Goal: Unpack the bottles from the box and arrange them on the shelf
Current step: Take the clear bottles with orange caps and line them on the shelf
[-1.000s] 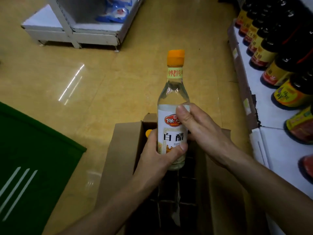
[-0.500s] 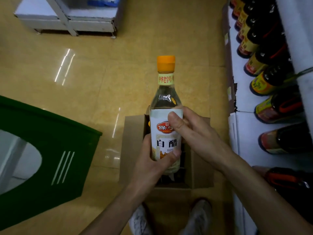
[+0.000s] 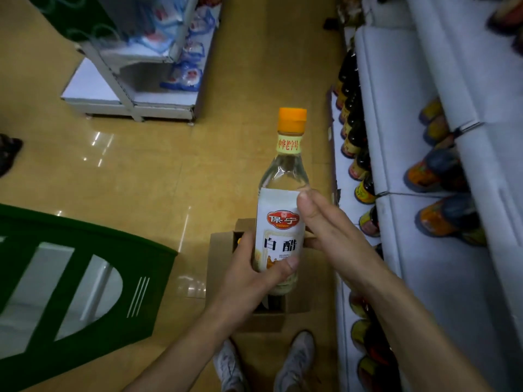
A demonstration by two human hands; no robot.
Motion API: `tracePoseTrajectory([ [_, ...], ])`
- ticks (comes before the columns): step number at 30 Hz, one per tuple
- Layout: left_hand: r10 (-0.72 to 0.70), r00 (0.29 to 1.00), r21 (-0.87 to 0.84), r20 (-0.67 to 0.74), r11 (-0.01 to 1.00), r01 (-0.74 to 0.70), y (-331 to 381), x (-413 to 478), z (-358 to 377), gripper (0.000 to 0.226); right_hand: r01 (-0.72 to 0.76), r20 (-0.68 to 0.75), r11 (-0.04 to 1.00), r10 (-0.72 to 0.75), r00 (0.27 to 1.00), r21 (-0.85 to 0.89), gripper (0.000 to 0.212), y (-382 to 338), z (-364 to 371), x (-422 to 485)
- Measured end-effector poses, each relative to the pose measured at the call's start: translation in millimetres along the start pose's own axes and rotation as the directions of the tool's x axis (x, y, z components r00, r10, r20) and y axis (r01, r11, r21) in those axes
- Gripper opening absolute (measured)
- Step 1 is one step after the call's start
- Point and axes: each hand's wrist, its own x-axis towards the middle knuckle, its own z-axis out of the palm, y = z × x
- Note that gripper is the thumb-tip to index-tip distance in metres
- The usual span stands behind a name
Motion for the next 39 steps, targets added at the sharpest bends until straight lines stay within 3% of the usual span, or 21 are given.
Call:
tracePoseTrajectory([
  [5, 0.064, 0.996, 0.018, 0.058, 0.998, -0.066, 78.8, -21.3, 18.7, 0.053, 0.057, -0.080, 0.998, -0.058, 0.995, -0.016, 0.056, -78.3, -28.3, -35.2],
  [11, 0.175, 0.977, 0.021, 0.122, 0.984, -0.179, 163.0, -50.5, 47.2, 0.056, 0.185, -0.140, 0.982, -0.189, 0.972, -0.043, 0.047, -151.1, -66.0, -84.5],
  [21, 0.341, 0.911, -0.014, 0.231, 0.938, -0.347, 272.4, -81.1, 101.9, 0.051, 0.375, -0.253, 0.914, -0.403, 0.880, -0.155, 0.051, -244.6, -132.2, -155.9],
  [26, 0.427, 0.858, -0.031, 0.285, 0.899, -0.437, 312.5, -94.7, 132.4, 0.050, 0.411, -0.334, 0.887, -0.460, 0.823, -0.209, 0.070, -272.5, -160.3, -183.8],
  [30, 0.455, 0.828, -0.041, 0.327, 0.882, -0.469, 329.9, -98.4, 148.7, 0.052, 0.437, -0.369, 0.871, -0.490, 0.789, -0.224, 0.056, -287.1, -172.5, -205.0],
  [36, 0.495, 0.755, -0.039, 0.429, 0.846, -0.532, 356.1, -97.5, 174.4, 0.054, 0.442, -0.477, 0.860, -0.509, 0.716, -0.255, 0.053, -297.4, -188.7, -237.3],
  [39, 0.511, 0.678, -0.055, 0.528, 0.818, -0.573, 368.5, -95.4, 190.7, 0.056, 0.458, -0.564, 0.850, -0.520, 0.642, -0.262, 0.051, -300.2, -194.8, -253.5],
])
